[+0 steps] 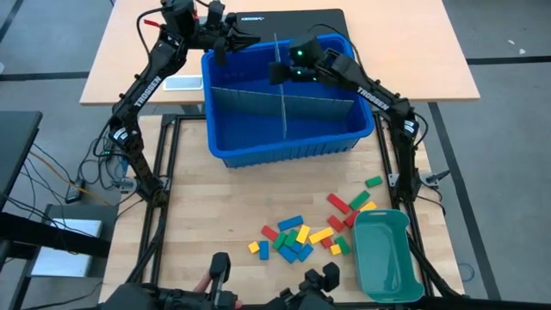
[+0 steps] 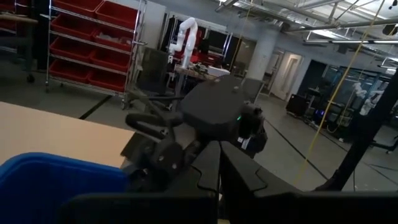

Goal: Sort Items/Unsort Items

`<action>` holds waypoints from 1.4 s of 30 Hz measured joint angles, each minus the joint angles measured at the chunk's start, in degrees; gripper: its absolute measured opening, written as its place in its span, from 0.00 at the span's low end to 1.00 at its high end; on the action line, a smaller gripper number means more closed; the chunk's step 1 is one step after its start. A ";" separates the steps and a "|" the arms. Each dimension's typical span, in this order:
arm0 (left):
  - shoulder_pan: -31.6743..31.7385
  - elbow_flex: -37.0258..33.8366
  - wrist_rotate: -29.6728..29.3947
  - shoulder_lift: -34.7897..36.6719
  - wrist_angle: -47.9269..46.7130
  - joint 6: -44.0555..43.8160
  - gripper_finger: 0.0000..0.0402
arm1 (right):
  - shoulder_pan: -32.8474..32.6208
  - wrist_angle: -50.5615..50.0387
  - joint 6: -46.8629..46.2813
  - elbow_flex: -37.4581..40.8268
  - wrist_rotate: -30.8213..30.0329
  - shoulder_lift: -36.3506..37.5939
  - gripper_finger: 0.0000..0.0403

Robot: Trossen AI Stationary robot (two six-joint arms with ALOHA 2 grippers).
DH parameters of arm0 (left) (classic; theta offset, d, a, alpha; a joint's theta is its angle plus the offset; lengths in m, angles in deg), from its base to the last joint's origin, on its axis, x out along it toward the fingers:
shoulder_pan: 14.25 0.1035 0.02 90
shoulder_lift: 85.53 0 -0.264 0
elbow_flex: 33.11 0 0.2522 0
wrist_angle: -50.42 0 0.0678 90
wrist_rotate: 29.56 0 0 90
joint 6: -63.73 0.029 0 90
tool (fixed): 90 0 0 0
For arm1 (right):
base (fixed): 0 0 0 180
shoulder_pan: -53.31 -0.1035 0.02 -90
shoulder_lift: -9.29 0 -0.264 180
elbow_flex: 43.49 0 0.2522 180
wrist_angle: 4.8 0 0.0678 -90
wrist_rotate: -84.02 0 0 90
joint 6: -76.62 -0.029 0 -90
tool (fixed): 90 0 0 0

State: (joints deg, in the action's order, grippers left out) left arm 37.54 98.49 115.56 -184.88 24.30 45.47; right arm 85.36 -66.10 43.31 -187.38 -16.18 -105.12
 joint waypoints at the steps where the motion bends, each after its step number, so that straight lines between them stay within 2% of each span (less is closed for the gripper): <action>1: 0.00 0.00 0.01 0.00 0.00 0.00 0.04 | 0.20 0.13 -0.01 0.01 0.00 -0.12 0.44; 7: 0.00 0.00 0.00 0.00 0.00 -0.01 0.04 | 1.16 -3.04 0.56 0.17 -0.59 -1.92 0.50; 12: 0.00 0.00 0.02 0.00 -0.07 -0.05 0.04 | 0.99 -3.25 2.18 0.26 2.39 -4.99 0.47; 15: 0.00 0.00 0.04 0.00 -0.04 -0.29 0.04 | -0.03 -3.61 3.85 0.17 -0.36 -6.53 0.37; 20: 0.00 0.00 1.14 0.00 -0.04 -0.38 0.04 | -1.62 -3.25 8.09 0.22 -7.16 -6.64 0.07; 21: 0.00 0.00 1.14 0.00 -0.04 -0.37 0.04 | -1.61 -3.32 8.84 0.22 -7.69 -6.64 0.04; 42: 0.02 0.00 1.28 0.00 -1.49 -0.04 0.04 | 0.44 -4.56 8.63 -0.15 -5.04 -9.59 0.01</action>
State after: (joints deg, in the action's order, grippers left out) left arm 37.56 98.49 116.84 -184.88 22.80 45.42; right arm 85.80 -70.66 51.94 -187.53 -21.22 -114.71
